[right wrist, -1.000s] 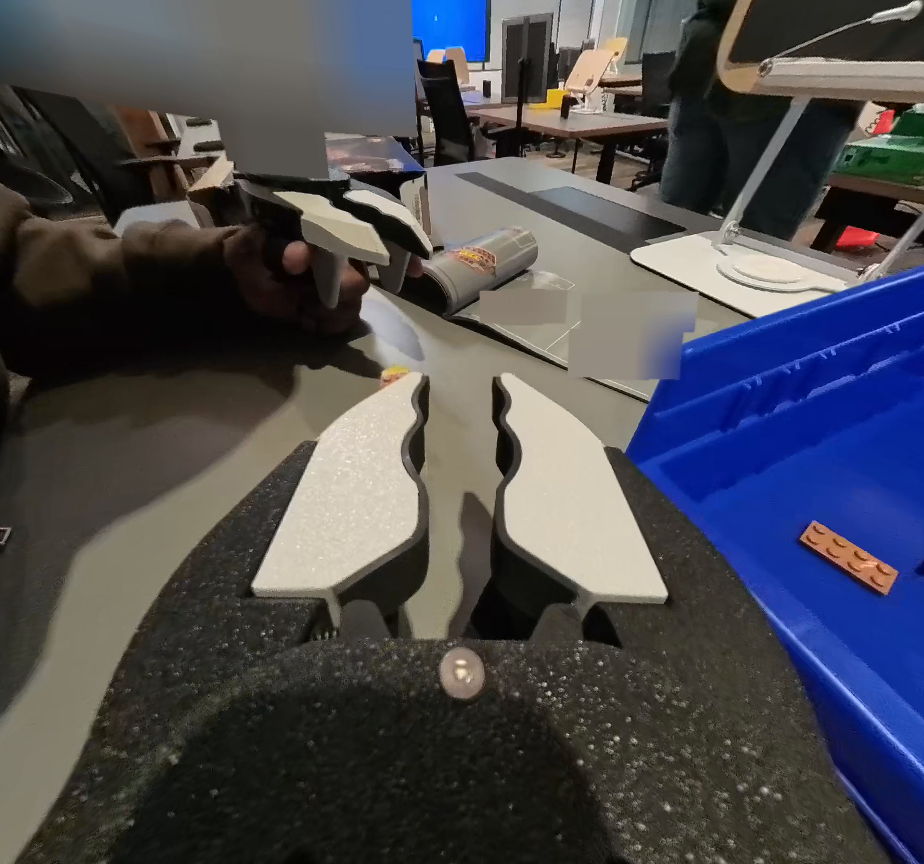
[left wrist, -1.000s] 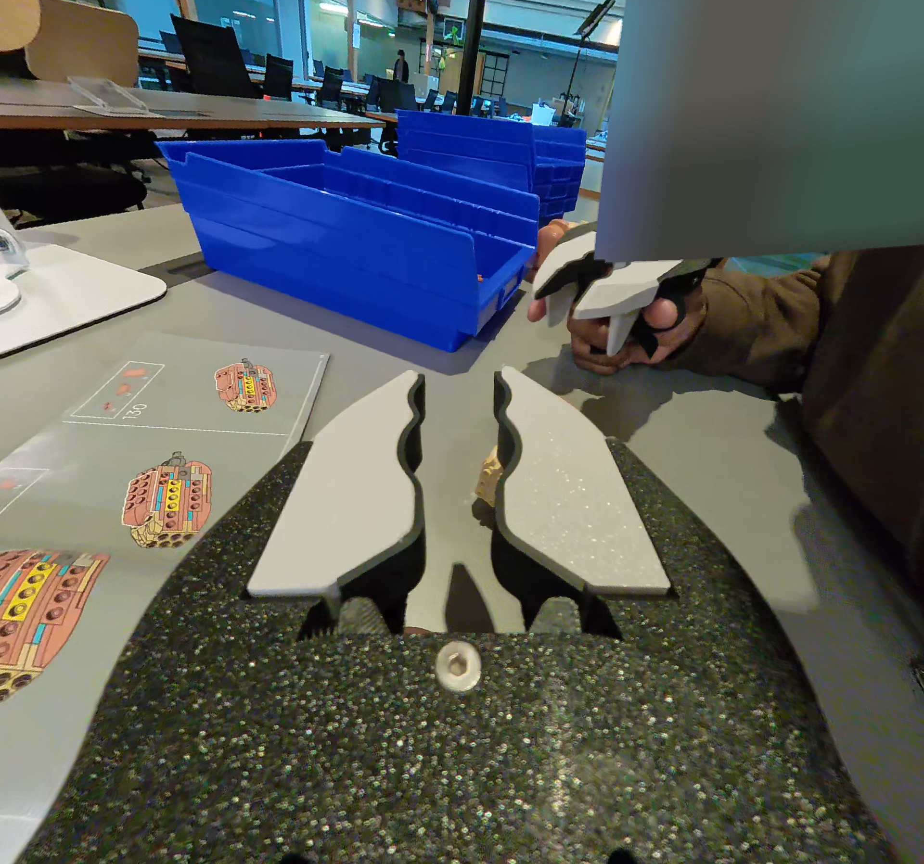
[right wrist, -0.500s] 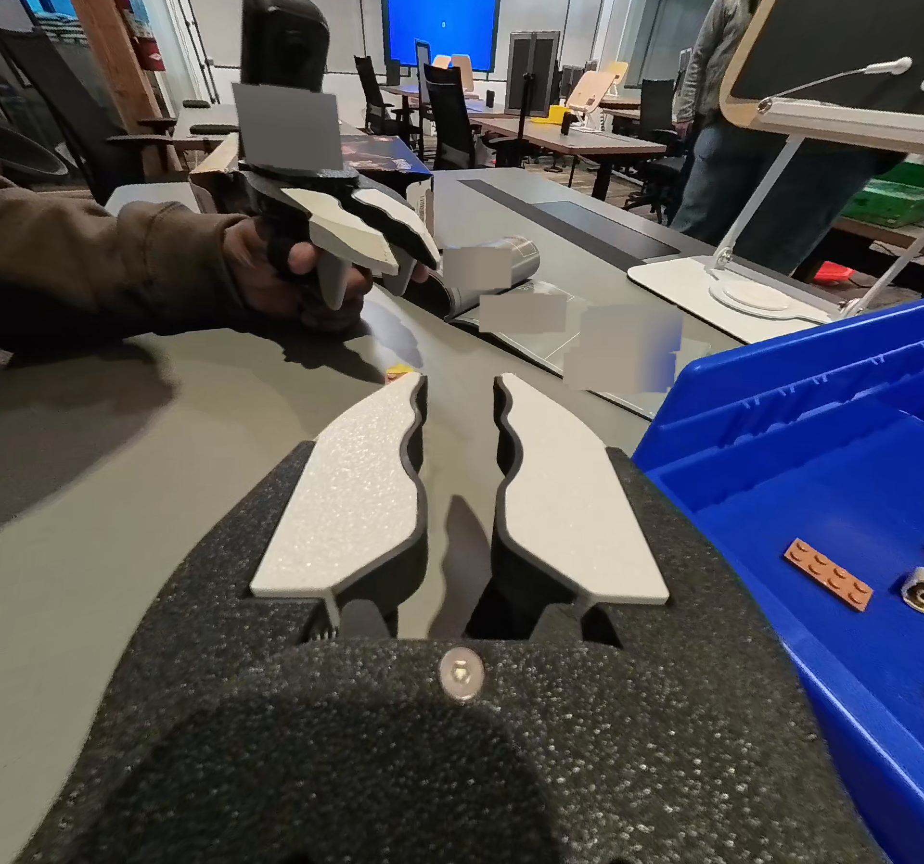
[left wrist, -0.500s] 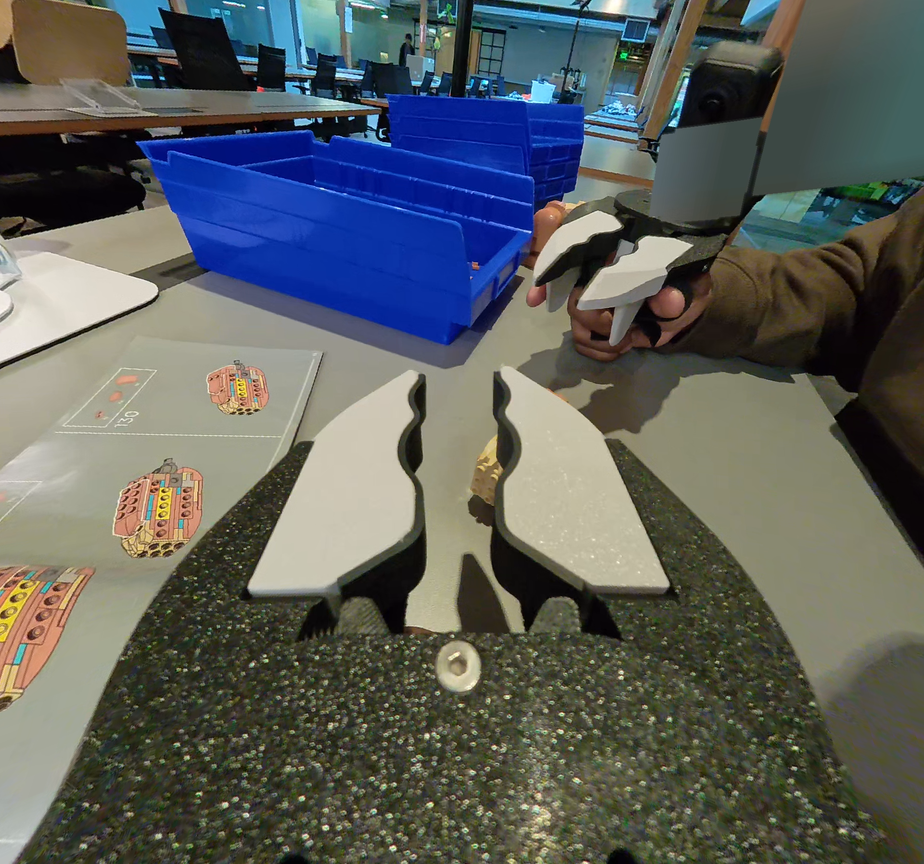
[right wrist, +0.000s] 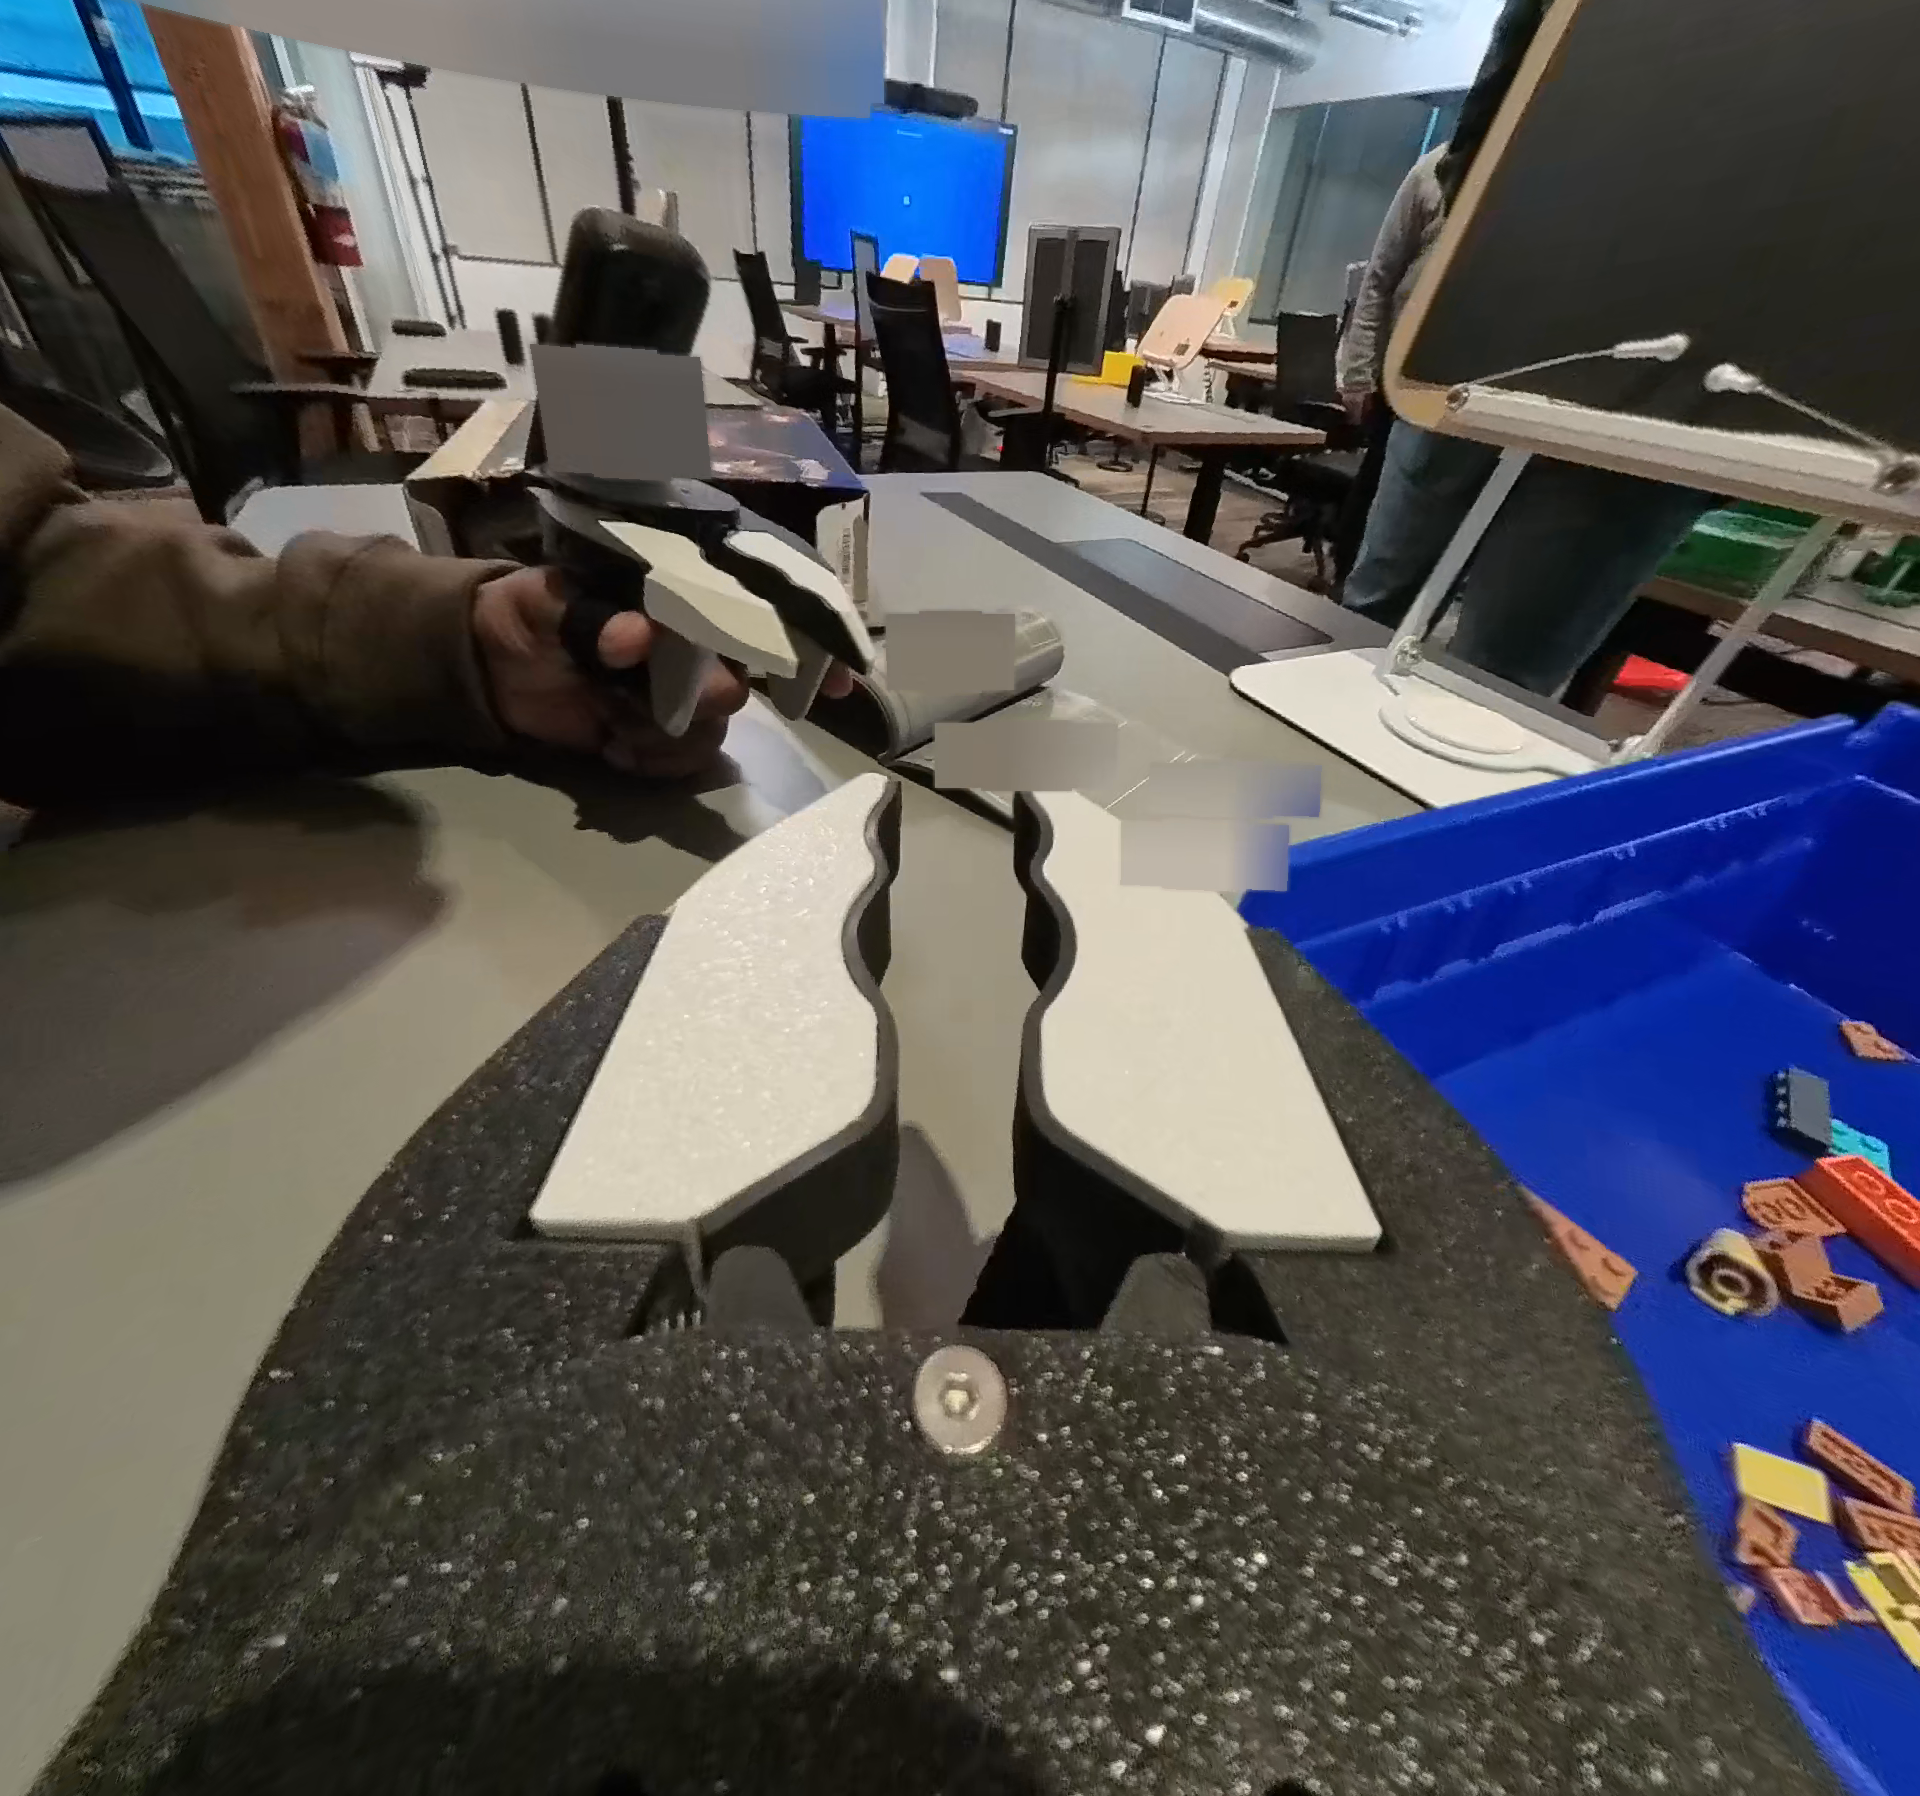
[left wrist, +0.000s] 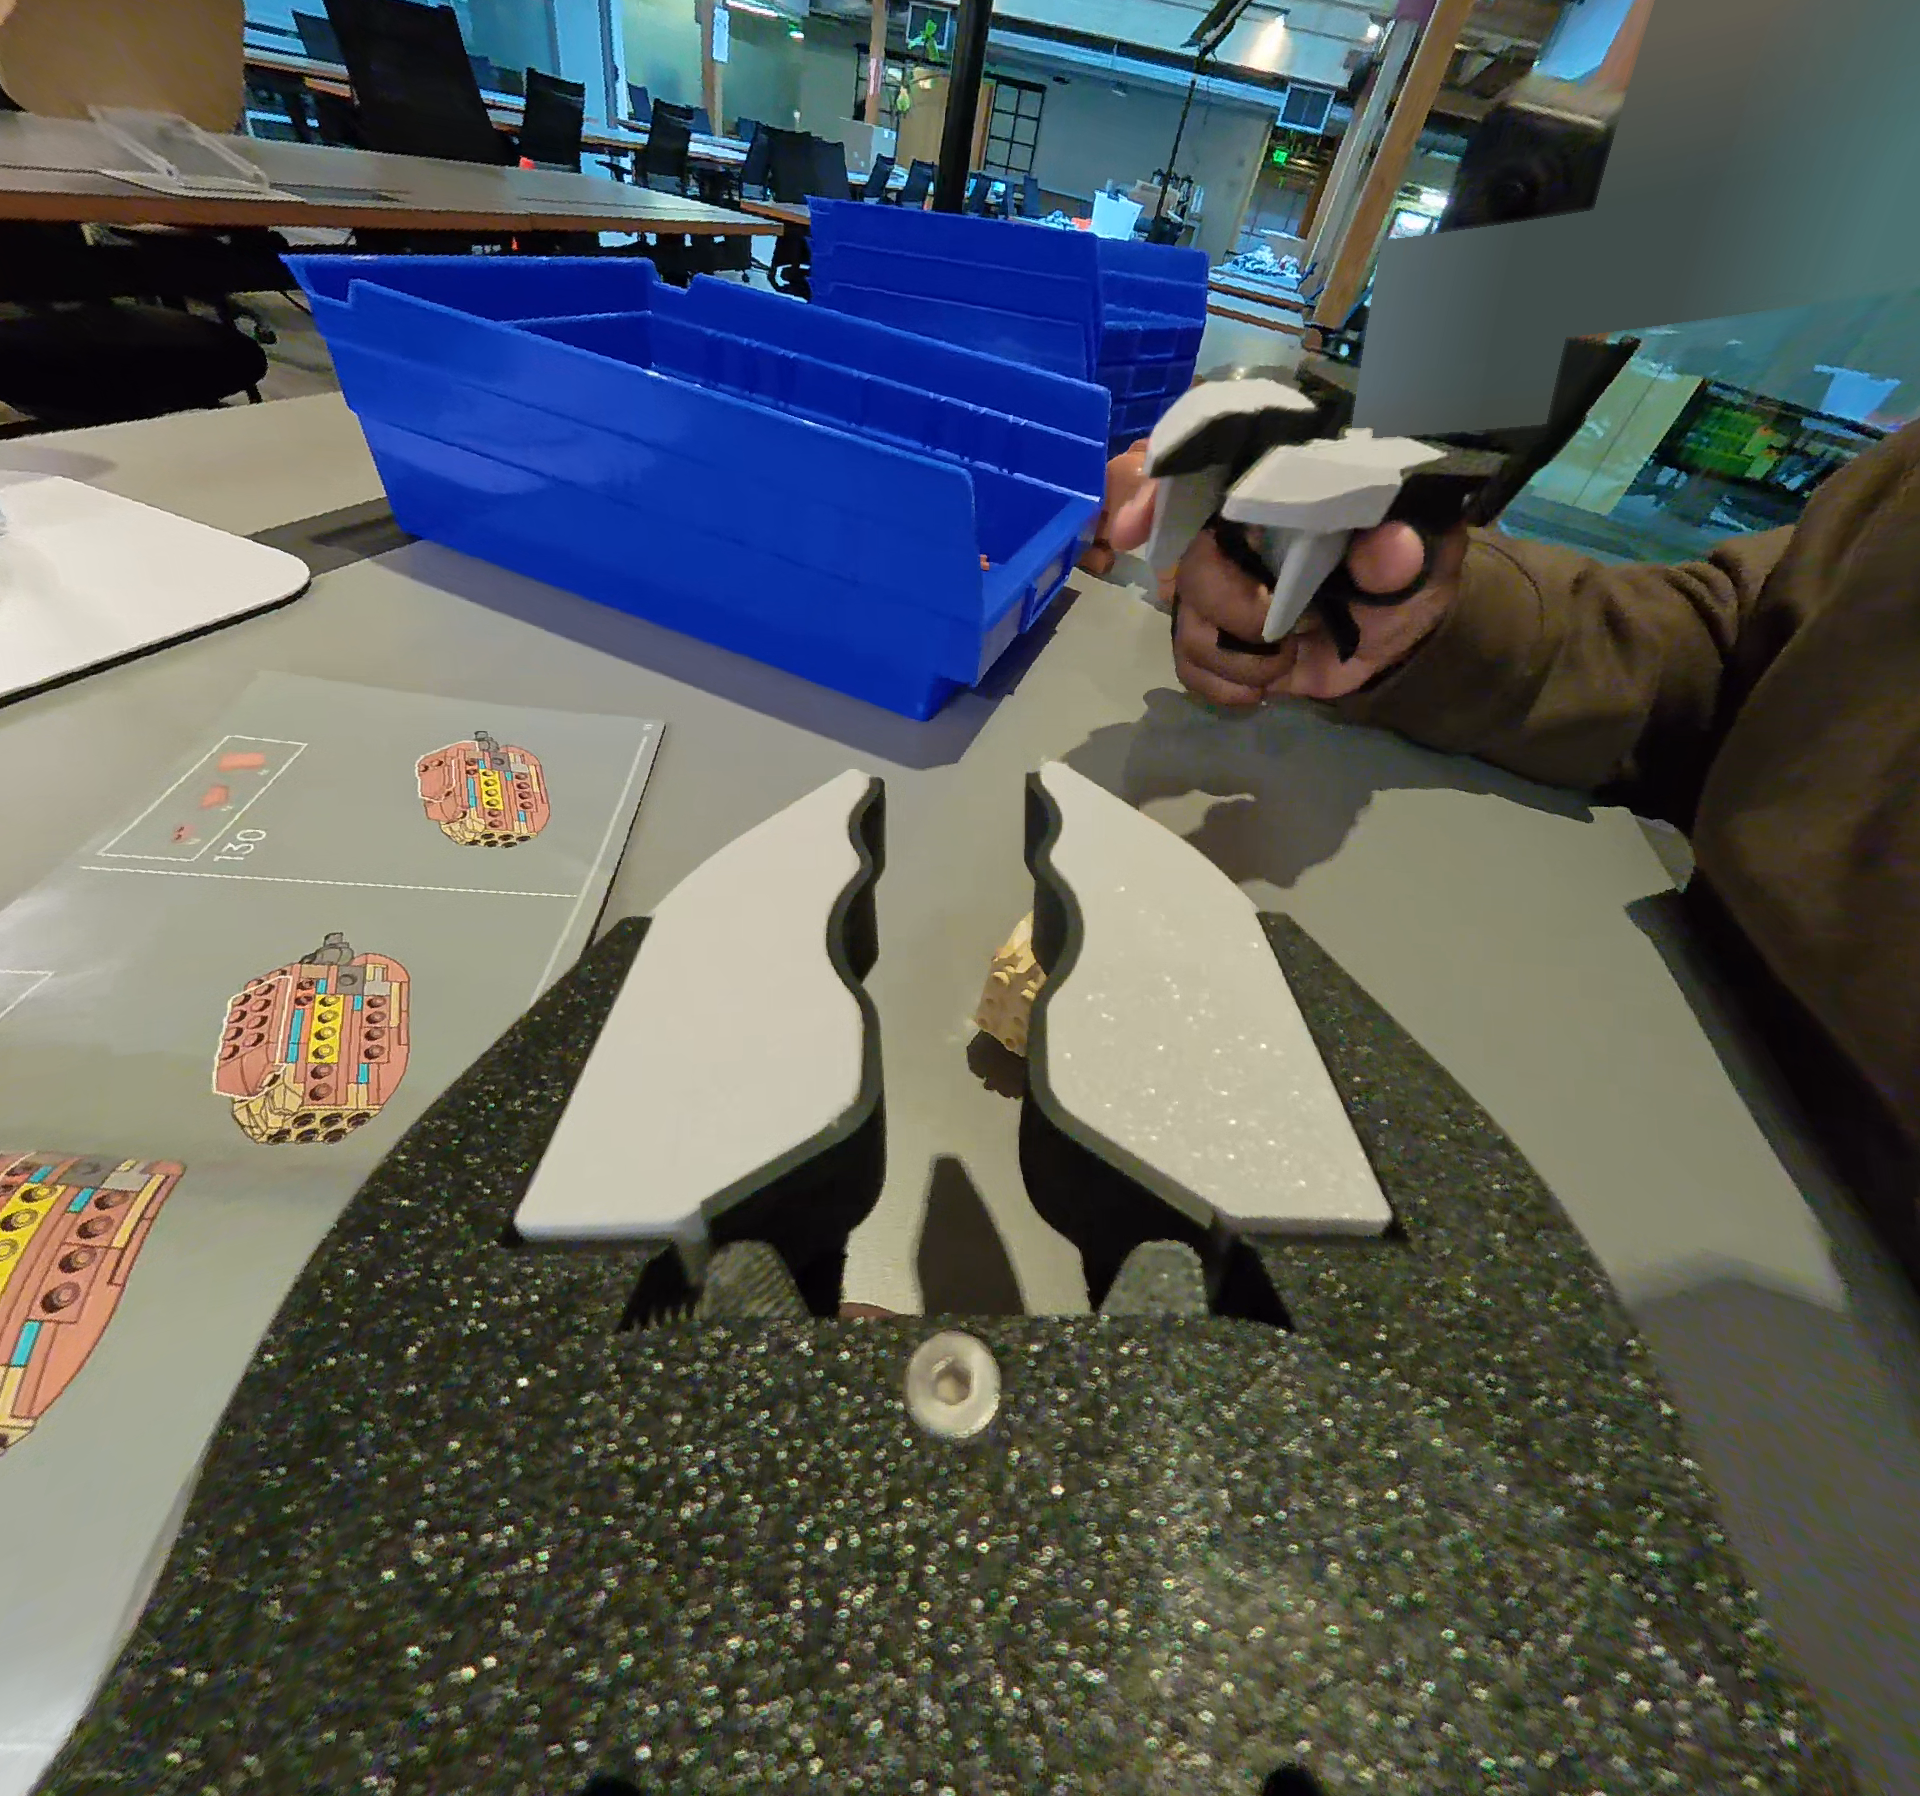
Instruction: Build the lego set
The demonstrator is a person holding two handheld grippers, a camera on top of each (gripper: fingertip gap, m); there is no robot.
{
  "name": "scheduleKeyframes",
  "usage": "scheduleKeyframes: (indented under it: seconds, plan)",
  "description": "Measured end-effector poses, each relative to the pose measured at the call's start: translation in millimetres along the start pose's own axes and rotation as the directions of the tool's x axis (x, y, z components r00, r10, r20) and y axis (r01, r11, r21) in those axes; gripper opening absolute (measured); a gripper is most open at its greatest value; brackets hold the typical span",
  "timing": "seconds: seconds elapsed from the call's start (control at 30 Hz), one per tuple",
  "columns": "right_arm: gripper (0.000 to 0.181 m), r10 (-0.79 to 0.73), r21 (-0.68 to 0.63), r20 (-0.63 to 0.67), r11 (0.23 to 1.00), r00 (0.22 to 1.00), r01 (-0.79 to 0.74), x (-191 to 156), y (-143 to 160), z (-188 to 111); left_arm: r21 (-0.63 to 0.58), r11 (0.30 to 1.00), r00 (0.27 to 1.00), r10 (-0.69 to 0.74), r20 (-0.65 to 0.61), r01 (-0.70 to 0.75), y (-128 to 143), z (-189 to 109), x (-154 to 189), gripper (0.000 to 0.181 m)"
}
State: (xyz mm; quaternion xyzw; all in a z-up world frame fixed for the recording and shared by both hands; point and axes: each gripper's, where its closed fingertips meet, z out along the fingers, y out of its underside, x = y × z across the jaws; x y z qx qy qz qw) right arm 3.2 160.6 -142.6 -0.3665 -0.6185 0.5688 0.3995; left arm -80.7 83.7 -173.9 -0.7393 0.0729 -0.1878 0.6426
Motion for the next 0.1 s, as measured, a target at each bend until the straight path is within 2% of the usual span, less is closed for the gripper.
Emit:
scheduleKeyframes:
  seconds: [0.1]
  plan:
    - [0.019,0.010,-0.027,0.038,1.000,0.999,-0.009,-7.2,12.7,4.3,-0.011,1.000,1.000,0.001,-0.013,-0.002,1.5,0.9,2.1,0.026]
